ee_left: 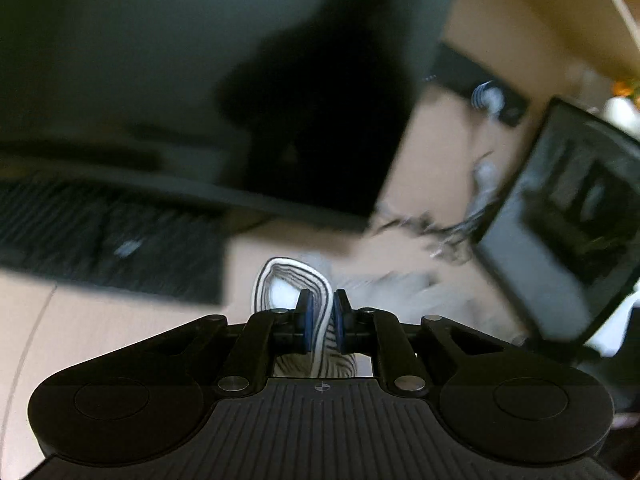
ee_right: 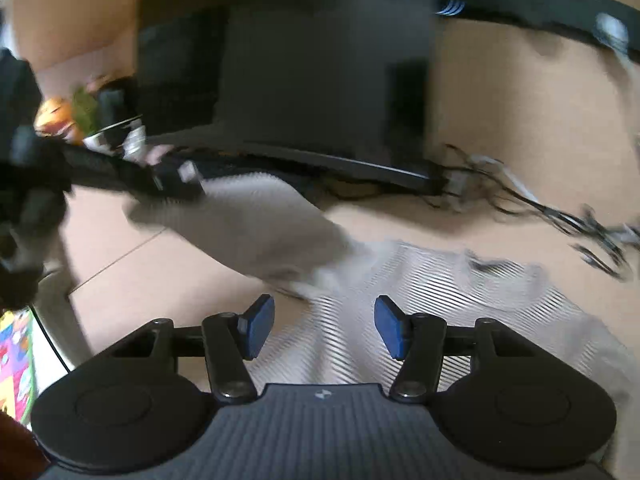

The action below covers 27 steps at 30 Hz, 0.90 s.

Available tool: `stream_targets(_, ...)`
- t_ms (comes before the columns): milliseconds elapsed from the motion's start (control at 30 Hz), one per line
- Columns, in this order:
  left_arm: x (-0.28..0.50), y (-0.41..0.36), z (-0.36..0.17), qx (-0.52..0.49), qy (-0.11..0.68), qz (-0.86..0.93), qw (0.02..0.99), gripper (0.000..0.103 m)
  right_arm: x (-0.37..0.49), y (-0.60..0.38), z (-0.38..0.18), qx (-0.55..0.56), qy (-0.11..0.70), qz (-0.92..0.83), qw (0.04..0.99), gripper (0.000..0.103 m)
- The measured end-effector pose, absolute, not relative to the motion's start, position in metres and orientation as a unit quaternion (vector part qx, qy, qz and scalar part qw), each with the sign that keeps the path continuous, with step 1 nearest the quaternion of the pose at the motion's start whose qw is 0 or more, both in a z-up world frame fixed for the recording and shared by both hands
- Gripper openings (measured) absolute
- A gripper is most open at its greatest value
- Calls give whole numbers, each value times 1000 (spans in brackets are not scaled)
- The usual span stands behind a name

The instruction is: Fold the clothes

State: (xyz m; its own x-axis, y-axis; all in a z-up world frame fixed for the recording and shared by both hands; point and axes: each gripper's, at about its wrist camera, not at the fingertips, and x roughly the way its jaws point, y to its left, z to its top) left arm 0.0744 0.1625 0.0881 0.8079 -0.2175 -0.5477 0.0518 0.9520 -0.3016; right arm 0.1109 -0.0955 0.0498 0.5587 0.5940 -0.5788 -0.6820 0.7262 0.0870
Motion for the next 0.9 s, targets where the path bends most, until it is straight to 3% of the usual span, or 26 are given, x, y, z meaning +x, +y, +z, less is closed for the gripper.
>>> stream_targets(33,84,153,94,-136,295,-86,942,6,112,-107,50,-68,299,346,886,56)
stream_targets(133,113,123,112,-130,277,-131,943,5,114,-142,49,-46,298,299,905,56)
stream_targets(367,171,34,115,-121,270,-226,928,6,109,-201,43,9,301,220,928,56)
stream_targets(500,180,33,122,-130,254,-228,931,9,116,-223,41,68,321,206,922,56)
stream_targets(567,178,51,122,-135,253,-202,936,13,126,-222,37,114,343,225,905,55)
stream_targets(700,163,94,109,-143,268,-127,944,31,151,-206,14,227,421,294,828,55)
stream_targets(900,118,149,83,-142,279,-22,949,56,151,-155,-19,269,547,361,706,55)
